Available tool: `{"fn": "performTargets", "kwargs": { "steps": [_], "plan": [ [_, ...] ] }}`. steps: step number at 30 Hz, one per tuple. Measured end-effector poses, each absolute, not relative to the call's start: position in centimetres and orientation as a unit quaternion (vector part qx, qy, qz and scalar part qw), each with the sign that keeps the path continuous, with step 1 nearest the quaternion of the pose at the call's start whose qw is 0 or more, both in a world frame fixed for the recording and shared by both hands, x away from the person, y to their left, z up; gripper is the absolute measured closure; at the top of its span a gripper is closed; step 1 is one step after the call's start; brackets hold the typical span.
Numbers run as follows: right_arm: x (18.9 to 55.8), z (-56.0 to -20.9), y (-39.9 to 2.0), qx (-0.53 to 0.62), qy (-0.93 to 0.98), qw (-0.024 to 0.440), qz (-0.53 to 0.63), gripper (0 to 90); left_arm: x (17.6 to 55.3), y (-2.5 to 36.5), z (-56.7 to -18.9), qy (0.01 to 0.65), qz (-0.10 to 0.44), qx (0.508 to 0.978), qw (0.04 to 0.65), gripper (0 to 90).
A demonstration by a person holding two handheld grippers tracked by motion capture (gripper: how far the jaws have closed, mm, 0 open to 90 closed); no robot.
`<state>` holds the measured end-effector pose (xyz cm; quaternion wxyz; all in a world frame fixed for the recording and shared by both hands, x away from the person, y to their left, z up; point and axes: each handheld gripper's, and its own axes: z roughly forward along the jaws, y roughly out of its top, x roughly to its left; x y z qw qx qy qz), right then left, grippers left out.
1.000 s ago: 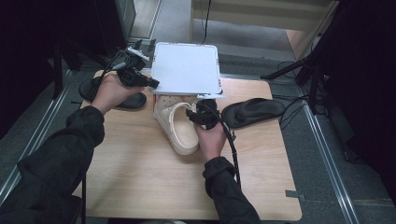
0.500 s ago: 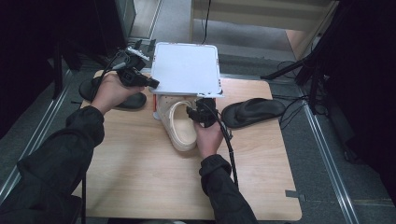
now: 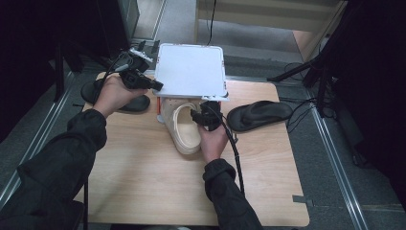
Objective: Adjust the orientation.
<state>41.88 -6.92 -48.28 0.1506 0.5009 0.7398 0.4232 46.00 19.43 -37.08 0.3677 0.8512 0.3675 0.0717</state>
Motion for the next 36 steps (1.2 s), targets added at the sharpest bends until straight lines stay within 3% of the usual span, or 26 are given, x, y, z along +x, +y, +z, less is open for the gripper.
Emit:
{"fn": "performTargets", "kwargs": {
  "steps": [10, 19, 27, 29, 36],
  "plan": [
    [41.2, -47.7, -7.2, 0.491, 0.749, 0.132, 0.425, 53.8, 46.0, 19.4, -37.1, 0.368, 0.072, 0.851, 0.367, 90.0],
    [39.7, -46.1, -8.3, 0.478, 0.744, 0.133, 0.448, 55.8, 46.0, 19.3, -37.0, 0.369, 0.073, 0.852, 0.365, 90.0],
    [38.0, -45.3, -10.0, 0.459, 0.758, 0.107, 0.451, 76.9, 46.0, 19.3, -37.0, 0.372, 0.072, 0.851, 0.365, 90.0],
    [37.0, -45.1, -10.3, 0.448, 0.765, 0.104, 0.451, 86.7, 46.0, 19.3, -37.0, 0.374, 0.070, 0.850, 0.364, 90.0],
    [34.7, -45.3, -10.2, 0.426, 0.778, 0.083, 0.455, 90.0, 46.0, 19.2, -37.0, 0.376, 0.070, 0.850, 0.362, 90.0]
  ]
}}
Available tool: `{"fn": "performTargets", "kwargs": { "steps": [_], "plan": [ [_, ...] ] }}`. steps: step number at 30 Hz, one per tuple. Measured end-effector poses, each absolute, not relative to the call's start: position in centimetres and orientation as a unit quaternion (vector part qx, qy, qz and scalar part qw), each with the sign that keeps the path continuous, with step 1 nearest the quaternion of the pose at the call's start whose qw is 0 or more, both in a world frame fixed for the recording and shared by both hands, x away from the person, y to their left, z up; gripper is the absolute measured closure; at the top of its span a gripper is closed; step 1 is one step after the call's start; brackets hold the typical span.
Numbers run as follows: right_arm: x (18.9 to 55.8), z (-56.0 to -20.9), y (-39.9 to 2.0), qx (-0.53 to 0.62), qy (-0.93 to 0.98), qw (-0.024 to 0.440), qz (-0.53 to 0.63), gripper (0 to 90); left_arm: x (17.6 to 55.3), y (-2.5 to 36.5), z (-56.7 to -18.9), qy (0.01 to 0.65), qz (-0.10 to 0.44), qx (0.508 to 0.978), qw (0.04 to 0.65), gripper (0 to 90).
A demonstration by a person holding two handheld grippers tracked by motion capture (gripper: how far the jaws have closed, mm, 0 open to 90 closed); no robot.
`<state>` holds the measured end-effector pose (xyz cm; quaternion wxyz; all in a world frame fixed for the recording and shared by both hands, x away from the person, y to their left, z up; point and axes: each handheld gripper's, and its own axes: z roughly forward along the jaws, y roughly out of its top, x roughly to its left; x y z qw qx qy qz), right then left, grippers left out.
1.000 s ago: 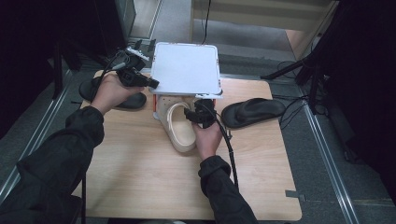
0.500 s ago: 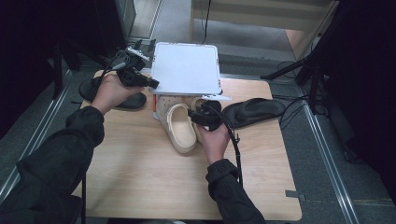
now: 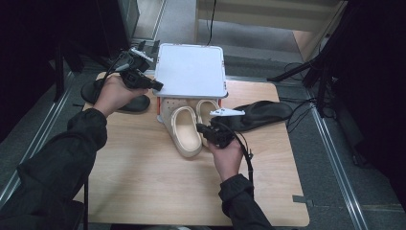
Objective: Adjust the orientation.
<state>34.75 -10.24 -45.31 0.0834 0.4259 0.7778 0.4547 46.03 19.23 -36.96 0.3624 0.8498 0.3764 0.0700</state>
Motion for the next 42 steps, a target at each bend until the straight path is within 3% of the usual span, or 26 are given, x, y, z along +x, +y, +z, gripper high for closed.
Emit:
{"fn": "performTargets", "kwargs": {
  "steps": [18, 27, 42],
  "plan": [
    [29.3, -50.3, -10.4, 0.407, 0.796, 0.059, 0.444, 90.0, 46.1, 19.2, -36.9, 0.375, 0.067, 0.852, 0.360, 90.0],
    [29.4, -52.1, -10.2, 0.413, 0.811, 0.059, 0.411, 90.0, 46.0, 19.1, -36.9, 0.375, 0.070, 0.852, 0.360, 90.0],
    [30.8, -51.3, -8.0, 0.420, 0.803, 0.065, 0.418, 90.0, 46.0, 19.0, -36.9, 0.375, 0.070, 0.853, 0.357, 90.0]
  ]
}}
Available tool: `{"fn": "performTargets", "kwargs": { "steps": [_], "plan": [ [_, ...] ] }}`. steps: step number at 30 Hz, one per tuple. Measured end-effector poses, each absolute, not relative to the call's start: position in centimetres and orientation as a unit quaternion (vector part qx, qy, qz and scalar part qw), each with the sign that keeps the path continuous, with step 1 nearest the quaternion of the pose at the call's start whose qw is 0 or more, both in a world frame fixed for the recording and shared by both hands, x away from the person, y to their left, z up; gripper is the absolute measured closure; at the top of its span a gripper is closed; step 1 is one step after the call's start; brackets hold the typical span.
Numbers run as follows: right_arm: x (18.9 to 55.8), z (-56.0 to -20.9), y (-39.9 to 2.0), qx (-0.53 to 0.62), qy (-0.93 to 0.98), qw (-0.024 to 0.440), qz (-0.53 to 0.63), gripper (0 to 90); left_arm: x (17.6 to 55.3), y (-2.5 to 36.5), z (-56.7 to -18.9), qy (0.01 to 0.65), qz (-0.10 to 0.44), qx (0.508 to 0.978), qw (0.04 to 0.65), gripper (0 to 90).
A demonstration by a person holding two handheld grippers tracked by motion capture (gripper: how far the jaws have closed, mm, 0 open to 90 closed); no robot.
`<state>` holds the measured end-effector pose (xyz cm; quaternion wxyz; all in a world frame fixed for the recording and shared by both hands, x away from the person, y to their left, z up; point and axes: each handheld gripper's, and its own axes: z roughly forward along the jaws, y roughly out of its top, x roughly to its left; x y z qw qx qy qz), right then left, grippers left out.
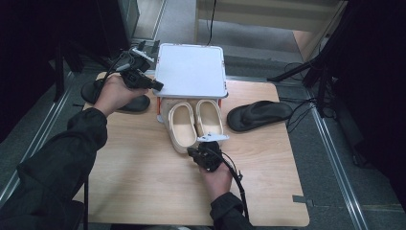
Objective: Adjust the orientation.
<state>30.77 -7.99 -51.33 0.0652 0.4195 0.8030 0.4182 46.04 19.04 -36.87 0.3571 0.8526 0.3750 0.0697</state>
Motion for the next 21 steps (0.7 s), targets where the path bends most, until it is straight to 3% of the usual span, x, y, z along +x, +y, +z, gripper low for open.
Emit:
{"fn": "performTargets", "kwargs": {
  "steps": [21],
  "plan": [
    [34.3, -51.0, -3.4, 0.446, 0.783, 0.107, 0.420, 90.0, 46.0, 18.9, -36.8, 0.372, 0.076, 0.855, 0.353, 90.0]
  ]
}}
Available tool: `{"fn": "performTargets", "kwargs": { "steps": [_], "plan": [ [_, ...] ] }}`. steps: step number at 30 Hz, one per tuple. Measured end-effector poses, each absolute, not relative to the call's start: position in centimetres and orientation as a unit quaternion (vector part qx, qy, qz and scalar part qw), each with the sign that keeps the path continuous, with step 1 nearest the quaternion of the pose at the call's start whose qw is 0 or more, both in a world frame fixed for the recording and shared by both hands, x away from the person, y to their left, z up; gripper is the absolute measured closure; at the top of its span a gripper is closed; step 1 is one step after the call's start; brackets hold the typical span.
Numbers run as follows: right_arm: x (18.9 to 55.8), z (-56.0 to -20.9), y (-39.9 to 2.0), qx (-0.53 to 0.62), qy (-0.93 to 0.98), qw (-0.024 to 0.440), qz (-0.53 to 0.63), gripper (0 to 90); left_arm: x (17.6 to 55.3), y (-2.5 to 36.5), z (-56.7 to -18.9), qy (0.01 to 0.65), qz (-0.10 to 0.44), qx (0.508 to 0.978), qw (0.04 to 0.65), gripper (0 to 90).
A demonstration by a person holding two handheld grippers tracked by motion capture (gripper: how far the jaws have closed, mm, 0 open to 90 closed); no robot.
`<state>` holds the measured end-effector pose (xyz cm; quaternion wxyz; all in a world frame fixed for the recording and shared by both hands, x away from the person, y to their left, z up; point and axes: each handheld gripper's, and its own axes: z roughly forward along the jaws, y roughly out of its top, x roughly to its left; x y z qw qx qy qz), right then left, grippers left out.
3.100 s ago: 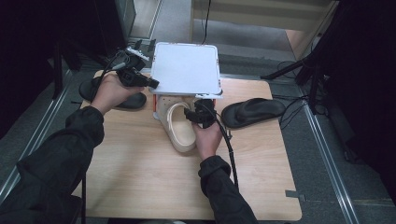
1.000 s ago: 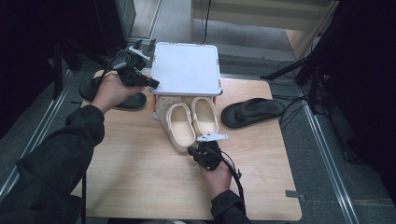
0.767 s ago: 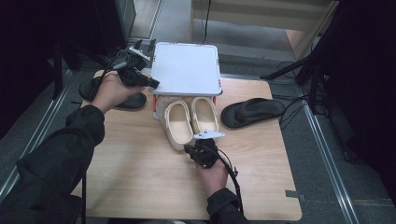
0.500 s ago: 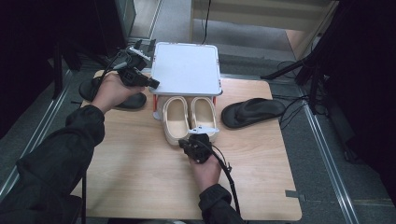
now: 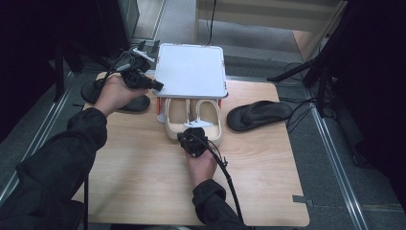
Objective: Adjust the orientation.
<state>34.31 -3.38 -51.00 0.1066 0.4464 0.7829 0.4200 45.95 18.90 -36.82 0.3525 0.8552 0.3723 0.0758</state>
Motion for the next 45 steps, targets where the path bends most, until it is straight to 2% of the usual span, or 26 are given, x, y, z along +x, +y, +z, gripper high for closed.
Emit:
{"fn": "performTargets", "kwargs": {
  "steps": [15, 25, 36, 45],
  "plan": [
    [38.0, -50.6, -0.7, 0.479, 0.766, 0.117, 0.412, 90.0, 45.9, 18.8, -36.8, 0.371, 0.072, 0.855, 0.355, 90.0],
    [39.2, -50.7, -0.4, 0.490, 0.756, 0.113, 0.419, 90.0, 45.9, 19.0, -36.9, 0.370, 0.074, 0.854, 0.359, 90.0],
    [36.8, -49.4, -2.2, 0.460, 0.761, 0.085, 0.449, 90.0, 45.9, 18.9, -36.9, 0.372, 0.072, 0.854, 0.357, 90.0],
    [32.9, -48.7, -7.2, 0.439, 0.771, 0.078, 0.455, 90.0, 45.9, 18.9, -36.8, 0.372, 0.072, 0.855, 0.354, 90.0]
  ]
}}
